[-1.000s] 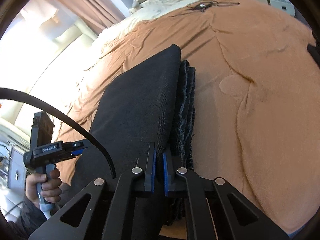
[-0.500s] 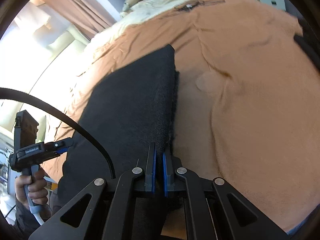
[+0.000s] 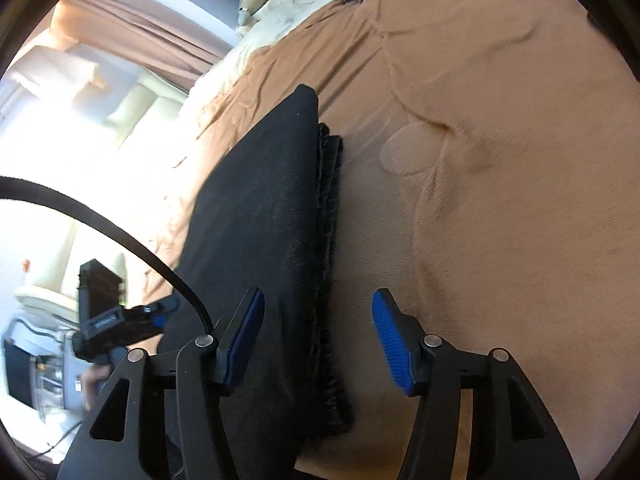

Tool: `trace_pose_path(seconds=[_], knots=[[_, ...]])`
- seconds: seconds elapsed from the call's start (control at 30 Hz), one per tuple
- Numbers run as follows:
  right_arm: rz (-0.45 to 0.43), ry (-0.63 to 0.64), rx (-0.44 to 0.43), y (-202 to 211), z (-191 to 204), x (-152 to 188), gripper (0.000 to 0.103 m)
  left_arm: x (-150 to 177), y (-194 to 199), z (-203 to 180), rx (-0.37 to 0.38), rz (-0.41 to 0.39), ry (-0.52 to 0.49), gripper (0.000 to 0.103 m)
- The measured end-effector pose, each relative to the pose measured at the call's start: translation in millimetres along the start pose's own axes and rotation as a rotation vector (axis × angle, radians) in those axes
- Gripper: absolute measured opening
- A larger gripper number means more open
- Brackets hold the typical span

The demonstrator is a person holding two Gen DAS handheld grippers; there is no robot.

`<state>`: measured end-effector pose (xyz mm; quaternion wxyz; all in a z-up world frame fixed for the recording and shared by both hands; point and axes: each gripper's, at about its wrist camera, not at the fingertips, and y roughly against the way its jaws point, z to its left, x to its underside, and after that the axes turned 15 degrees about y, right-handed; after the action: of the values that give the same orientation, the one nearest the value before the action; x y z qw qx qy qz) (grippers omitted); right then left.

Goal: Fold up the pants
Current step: 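Open the right tool beside the folded pants, then close the left tool on the folded pants edge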

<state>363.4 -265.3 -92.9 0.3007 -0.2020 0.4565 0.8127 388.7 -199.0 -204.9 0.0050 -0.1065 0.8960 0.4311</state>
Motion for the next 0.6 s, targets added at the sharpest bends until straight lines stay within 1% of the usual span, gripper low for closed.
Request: trace_pose_path(seconds=[0.2, 0.3, 0.6], knots=[[0.058, -0.012, -0.081, -18.7, -17.5, -3.6, 0.055, -3.4, -7.1, -1.0, 0.013, 0.009, 0.002, 0.061], [0.073, -0.014, -0.128, -28.4, -22.0, -9.4, 0.055, -5.5, -10.5, -1.1, 0.019, 0.015, 0.004, 0.061], [0.109, -0.011, -0.198, -32.3, -30.5, -16.3, 0.055, -7.2, -18.1, 1.7, 0.036, 0.024, 0.016, 0.061]])
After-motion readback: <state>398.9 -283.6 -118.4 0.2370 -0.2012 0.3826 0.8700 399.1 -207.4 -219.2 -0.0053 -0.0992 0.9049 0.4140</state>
